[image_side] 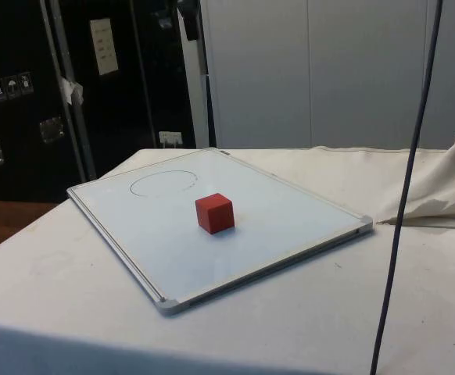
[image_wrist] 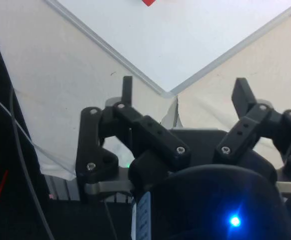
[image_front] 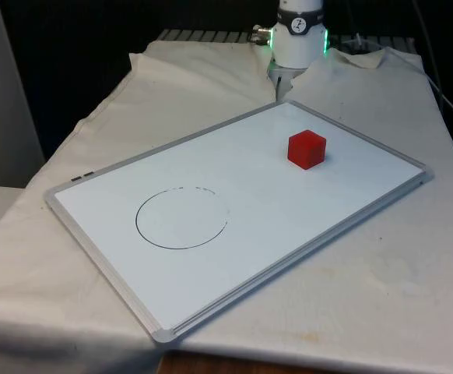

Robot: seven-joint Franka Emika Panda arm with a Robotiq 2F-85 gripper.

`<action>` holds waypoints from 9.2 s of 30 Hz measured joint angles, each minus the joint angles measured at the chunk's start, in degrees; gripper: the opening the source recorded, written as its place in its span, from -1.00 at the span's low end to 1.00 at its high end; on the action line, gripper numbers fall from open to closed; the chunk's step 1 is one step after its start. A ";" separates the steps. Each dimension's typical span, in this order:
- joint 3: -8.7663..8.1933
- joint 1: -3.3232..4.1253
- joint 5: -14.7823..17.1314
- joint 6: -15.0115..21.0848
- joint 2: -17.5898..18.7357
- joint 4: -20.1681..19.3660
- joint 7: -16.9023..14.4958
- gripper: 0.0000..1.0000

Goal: Push the cube into the marked area.

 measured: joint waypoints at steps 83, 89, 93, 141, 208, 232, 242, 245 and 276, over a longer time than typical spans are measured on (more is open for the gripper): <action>13.12 0.00 0.74 35.58 -1.26 -30.77 8.08 -1.00; 13.92 0.00 0.74 38.33 1.20 -31.11 8.88 -1.00; 14.32 0.00 0.74 39.88 2.75 -31.51 9.34 -1.00; 7.79 -0.34 -2.12 46.58 12.55 -29.97 12.66 -1.00; 4.87 -0.34 -4.81 45.15 20.91 -18.74 30.60 -1.00; 4.18 -0.63 -2.23 45.09 26.81 -10.77 31.80 -1.00; 2.35 -0.63 -2.58 45.09 27.33 -10.31 31.97 -1.00; 1.66 -0.63 -2.75 44.63 27.44 -9.63 32.14 -1.00; -2.81 -0.63 -4.07 37.70 33.23 1.95 33.69 -1.00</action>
